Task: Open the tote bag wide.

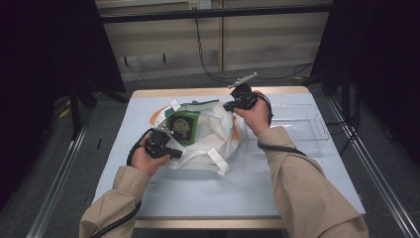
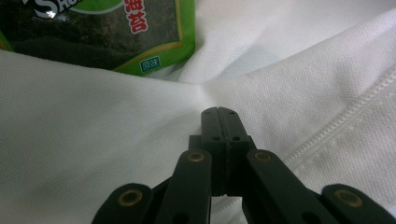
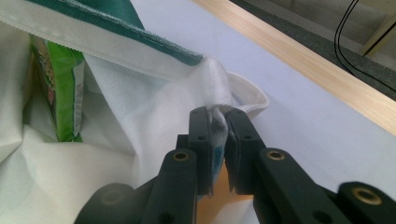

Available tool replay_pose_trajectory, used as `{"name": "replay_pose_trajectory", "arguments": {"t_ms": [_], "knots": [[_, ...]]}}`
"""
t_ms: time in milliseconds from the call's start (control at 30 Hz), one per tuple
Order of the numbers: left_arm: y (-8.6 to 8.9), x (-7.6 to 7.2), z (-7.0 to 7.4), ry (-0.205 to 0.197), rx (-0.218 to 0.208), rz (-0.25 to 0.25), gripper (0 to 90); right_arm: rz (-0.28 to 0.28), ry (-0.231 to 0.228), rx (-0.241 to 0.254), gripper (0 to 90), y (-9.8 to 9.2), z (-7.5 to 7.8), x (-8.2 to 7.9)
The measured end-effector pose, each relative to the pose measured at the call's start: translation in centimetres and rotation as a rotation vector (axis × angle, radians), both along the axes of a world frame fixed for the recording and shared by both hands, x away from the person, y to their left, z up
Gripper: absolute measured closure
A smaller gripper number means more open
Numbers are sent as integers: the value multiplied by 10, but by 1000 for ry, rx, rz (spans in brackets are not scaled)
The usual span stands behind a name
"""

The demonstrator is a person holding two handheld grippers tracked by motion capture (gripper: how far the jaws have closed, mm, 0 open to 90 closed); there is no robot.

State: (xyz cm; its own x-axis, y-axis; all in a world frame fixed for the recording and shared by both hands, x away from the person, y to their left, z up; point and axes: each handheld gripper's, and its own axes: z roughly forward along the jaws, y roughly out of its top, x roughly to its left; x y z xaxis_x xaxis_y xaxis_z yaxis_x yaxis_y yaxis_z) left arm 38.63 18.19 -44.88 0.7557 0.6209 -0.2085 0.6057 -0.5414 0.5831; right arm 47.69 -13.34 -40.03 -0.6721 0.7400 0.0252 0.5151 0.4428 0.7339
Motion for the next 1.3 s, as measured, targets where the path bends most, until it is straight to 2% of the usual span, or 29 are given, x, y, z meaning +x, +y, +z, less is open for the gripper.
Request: {"name": "replay_pose_trajectory", "arguments": {"t_ms": [500,633,667,800,867,1100,1200,1300], "knots": [[0,1,-1,0,-3,-2,900,-3,42,-35,820,4,-16,6],[0,1,-2,3,-3,-1,900,11,48,-41,820,4,-19,7],[1,2,-1,2,16,-23,900,15,42,-47,821,4,-20,7],[1,3,-1,-1,24,-26,900,23,56,-65,840,3,-22,8],[0,1,-2,-2,7,-2,900,16,65,-60,841,3,-24,7],[0,1,-3,2,7,-1,900,19,66,-72,850,4,-26,7],[-1,1,-4,1,-6,14,900,28,57,-82,851,5,-28,8],[-1,0,-4,2,-5,13,900,25,67,-92,852,5,-29,8]]}}
